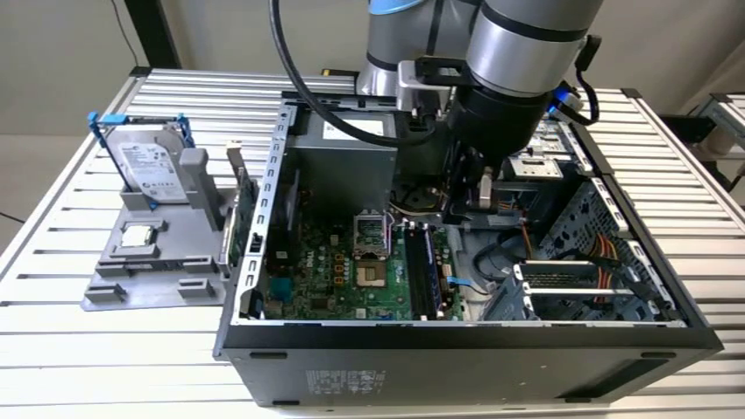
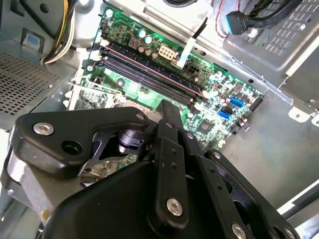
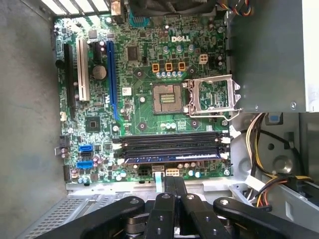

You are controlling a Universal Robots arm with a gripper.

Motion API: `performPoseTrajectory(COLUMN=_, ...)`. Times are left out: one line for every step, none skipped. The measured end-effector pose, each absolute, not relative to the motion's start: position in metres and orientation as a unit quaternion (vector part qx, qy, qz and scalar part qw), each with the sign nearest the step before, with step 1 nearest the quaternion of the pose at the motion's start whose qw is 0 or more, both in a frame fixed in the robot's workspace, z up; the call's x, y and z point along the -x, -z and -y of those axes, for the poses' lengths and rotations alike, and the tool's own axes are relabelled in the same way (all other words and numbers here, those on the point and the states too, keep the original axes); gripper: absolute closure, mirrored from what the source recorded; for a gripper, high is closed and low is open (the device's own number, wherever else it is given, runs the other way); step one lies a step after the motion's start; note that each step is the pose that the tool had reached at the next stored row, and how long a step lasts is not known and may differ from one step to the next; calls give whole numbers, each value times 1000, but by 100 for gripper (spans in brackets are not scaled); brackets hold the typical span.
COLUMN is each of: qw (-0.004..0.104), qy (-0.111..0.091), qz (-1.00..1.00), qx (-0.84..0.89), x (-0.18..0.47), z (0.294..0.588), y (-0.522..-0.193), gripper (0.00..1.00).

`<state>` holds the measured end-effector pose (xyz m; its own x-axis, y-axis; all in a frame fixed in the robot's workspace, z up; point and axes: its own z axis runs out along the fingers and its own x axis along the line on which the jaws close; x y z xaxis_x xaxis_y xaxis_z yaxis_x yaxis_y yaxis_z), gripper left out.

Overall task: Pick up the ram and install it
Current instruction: 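Press down the ram until it locks into place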

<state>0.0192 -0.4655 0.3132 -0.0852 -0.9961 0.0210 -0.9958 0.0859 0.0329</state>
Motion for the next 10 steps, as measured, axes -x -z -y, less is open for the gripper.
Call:
performPoseTrajectory(qw=19, qy=5, qz=737, qx=-676, x=-19, z=466, y=-313, gripper=100)
performPoseTrajectory(qw=20, qy=6, qz=737, qx=-676, x=-19, z=466, y=-313, gripper=100)
performPoseTrajectory(qw=20, qy=6, qz=737, qx=-676, x=-19, z=466, y=-313, gripper=100)
performPoseTrajectory(qw=21, qy=7, qz=737, qx=-676, x=-19, z=466, y=-313, gripper=100)
performPoseTrajectory(qw=21, qy=7, qz=737, qx=-676, x=-19, z=466, y=-313, gripper=100)
performPoseTrajectory(qw=21, qy=7, qz=737, qx=-676, x=-19, z=466, y=-313, gripper=100)
performPoseTrajectory(qw=22, qy=8, qz=736, qx=-676, x=-19, z=466, y=-313, gripper=100)
performPoseTrajectory(qw=22, qy=8, qz=736, qx=-676, x=-19, z=466, y=-313, gripper=100)
performPoseTrajectory(qw=23, qy=8, qz=736, qx=-676, x=-19, z=466, y=-313, gripper=100)
performPoseTrajectory(qw=23, qy=9, qz=736, qx=-676, x=-19, z=466, y=-313, gripper=100)
